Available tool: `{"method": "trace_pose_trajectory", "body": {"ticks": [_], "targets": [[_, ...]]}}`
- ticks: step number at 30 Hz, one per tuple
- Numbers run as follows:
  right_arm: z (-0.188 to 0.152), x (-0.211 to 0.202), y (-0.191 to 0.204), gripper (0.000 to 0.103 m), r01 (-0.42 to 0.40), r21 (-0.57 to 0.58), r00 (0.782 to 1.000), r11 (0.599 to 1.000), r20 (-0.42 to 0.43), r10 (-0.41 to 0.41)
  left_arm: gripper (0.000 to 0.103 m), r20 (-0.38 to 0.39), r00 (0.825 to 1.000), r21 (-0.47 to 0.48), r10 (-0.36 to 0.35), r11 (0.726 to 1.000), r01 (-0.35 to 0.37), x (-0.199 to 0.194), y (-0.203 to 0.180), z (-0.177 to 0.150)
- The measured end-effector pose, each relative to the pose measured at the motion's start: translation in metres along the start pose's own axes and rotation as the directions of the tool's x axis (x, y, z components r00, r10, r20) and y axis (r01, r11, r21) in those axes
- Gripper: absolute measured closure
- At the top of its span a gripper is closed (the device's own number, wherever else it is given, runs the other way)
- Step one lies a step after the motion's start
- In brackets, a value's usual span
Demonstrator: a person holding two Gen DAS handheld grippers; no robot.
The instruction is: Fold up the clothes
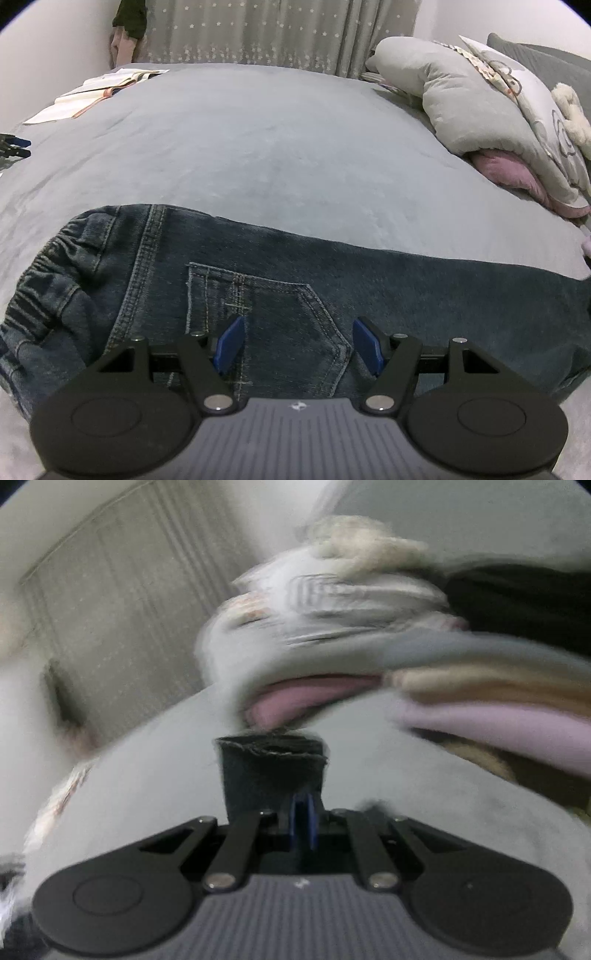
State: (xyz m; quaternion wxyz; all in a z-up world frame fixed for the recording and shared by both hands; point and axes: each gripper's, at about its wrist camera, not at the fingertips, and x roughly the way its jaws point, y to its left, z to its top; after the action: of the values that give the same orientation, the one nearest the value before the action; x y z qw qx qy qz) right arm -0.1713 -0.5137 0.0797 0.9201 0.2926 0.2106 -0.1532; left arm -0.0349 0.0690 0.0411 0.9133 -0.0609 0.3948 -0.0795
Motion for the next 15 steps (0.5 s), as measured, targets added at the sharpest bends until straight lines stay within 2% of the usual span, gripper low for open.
{"method": "trace_pose_trajectory", "body": {"ticks": [3,4,6,8,11,15], "targets": [[0.002,0.011,-0.034,0.093,0.096,0.068,0.995,0.993,-0.041,-0.093,0.039,0.001,1.000,-0.004,-0.001,1.000,0.001,0.000,0.000,0.000],[0.002,0.012,-0.036,0.092,0.101,0.068,0.994,0.993,-0.057,-0.097,0.039,0.001,1.000,-0.005,0.000,1.000,0.000,0.000,0.001,0.000],[0.002,0.012,-0.046,0.083,0.106,0.077,0.991,0.991,-0.093,-0.099,0.039,0.000,1.000,-0.005,0.001,1.000,-0.001,0.001,0.001,0.001],[0.005,0.007,-0.046,0.057,0.079,0.053,0.994,0.995,-0.080,-0.075,0.039,0.002,1.000,-0.009,0.003,1.000,-0.003,0.000,0.001,0.001],[0.006,0.008,-0.030,0.054,0.047,-0.046,0.998,0.998,-0.047,-0.049,0.039,0.001,1.000,-0.015,0.004,1.000,-0.004,0.000,0.001,0.000],[0.007,0.030,-0.006,0.054,0.031,-0.173,0.995,0.984,-0.083,-0.046,0.039,-0.005,1.000,-0.016,0.005,1.000,-0.005,0.001,0.001,0.001]]}}
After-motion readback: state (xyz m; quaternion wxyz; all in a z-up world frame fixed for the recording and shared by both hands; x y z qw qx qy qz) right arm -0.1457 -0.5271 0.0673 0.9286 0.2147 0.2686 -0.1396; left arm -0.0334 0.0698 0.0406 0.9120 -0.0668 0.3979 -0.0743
